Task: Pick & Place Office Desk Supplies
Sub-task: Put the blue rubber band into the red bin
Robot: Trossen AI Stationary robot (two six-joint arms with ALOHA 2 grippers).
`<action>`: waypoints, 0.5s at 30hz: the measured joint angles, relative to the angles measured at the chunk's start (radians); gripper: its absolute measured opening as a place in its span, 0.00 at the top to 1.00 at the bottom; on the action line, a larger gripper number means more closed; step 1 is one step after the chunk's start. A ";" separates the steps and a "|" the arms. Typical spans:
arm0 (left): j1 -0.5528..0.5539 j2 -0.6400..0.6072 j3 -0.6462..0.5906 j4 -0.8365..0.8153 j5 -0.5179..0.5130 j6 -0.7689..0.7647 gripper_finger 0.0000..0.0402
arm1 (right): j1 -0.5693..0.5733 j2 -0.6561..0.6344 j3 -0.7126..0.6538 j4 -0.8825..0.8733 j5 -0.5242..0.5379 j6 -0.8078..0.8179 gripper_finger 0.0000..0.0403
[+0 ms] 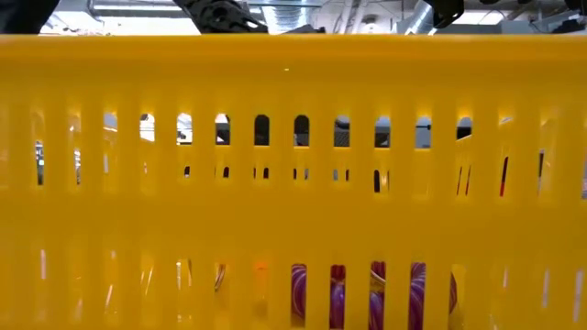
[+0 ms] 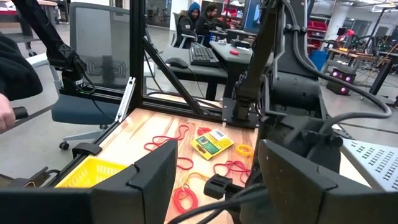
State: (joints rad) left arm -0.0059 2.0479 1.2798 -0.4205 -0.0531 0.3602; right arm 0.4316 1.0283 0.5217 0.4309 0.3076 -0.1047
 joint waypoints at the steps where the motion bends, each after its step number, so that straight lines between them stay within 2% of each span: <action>1: 0.000 0.004 0.012 -0.008 0.000 0.000 0.46 | 0.000 0.000 0.000 0.000 0.000 0.000 0.45; 5: 0.000 -0.001 0.039 -0.032 0.015 -0.001 0.46 | 0.000 0.000 0.000 -0.001 -0.001 0.000 0.45; 15: 0.000 0.003 0.050 -0.136 0.144 -0.081 0.48 | 0.000 0.000 0.000 -0.003 -0.020 0.000 0.45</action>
State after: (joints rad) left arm -0.0057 2.0513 1.3296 -0.5561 0.0908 0.2789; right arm 0.4316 1.0283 0.5217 0.4278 0.2874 -0.1047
